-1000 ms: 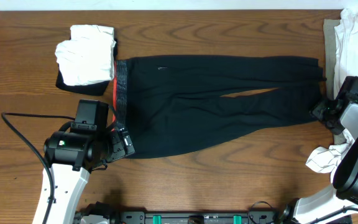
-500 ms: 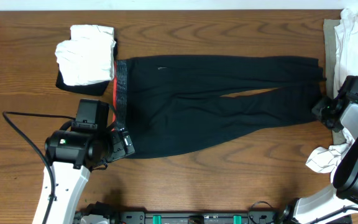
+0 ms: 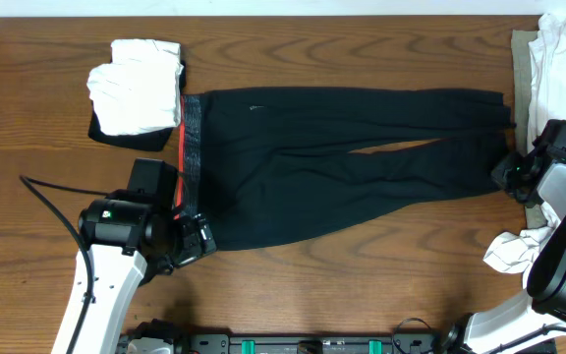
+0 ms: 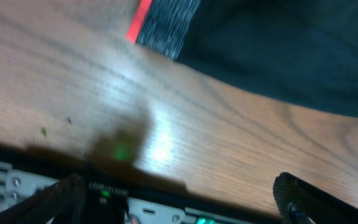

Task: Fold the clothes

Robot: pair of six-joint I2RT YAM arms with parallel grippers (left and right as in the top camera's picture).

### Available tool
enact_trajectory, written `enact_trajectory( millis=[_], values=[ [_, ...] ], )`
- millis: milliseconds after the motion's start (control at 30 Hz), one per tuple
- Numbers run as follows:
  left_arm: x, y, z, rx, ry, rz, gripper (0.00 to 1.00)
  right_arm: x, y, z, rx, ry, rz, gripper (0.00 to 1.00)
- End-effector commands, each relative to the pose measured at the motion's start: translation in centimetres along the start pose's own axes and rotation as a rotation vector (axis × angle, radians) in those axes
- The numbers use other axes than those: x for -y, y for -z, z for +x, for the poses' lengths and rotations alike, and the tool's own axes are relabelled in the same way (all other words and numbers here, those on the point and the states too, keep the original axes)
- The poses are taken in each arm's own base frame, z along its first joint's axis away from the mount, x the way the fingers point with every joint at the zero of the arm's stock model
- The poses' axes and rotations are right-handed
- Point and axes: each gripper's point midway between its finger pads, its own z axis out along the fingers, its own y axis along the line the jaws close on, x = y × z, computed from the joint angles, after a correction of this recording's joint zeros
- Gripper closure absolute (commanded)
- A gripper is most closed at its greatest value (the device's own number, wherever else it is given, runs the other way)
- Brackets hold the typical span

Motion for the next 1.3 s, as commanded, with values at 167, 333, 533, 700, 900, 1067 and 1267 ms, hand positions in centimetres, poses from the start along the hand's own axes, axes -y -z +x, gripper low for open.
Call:
enact_trajectory(
  millis=[167, 333, 533, 700, 900, 1067, 1267],
  values=[
    [-0.7, -1.3, 1.3, -0.055, 0.219, -0.026, 0.02, 0.5, -0.9, 1.5, -0.056, 0.015, 0.008, 0.98],
    [-0.3, -3.4, 0.3, -0.016, 0.327, 0.003, 0.07, 0.4, -0.9, 1.5, -0.056, 0.016, 0.008, 0.98],
    [0.4, -5.9, -1.2, 0.048, 0.377, 0.059, 0.33, 0.4, -0.9, 1.4, -0.054, 0.032, 0.007, 0.97],
    [-0.4, -6.7, -2.1, 0.102, 0.378, 0.026, 0.41, 0.4, -0.9, 1.4, -0.054, 0.035, 0.007, 0.97],
    [-1.1, -7.3, -2.3, 0.101, 0.429, -0.024, 0.41, 0.4, -0.9, 1.4, -0.053, 0.035, 0.007, 0.96],
    [-0.6, -8.3, -3.3, 0.109, 0.429, -0.02, 0.41, 0.4, -0.9, 1.3, -0.05, 0.035, 0.006, 0.96],
    [-0.4, -9.7, -3.8, 0.088, 0.43, -0.041, 0.41, 0.4, -0.9, 1.3, -0.05, 0.035, 0.006, 0.96]
  ],
)
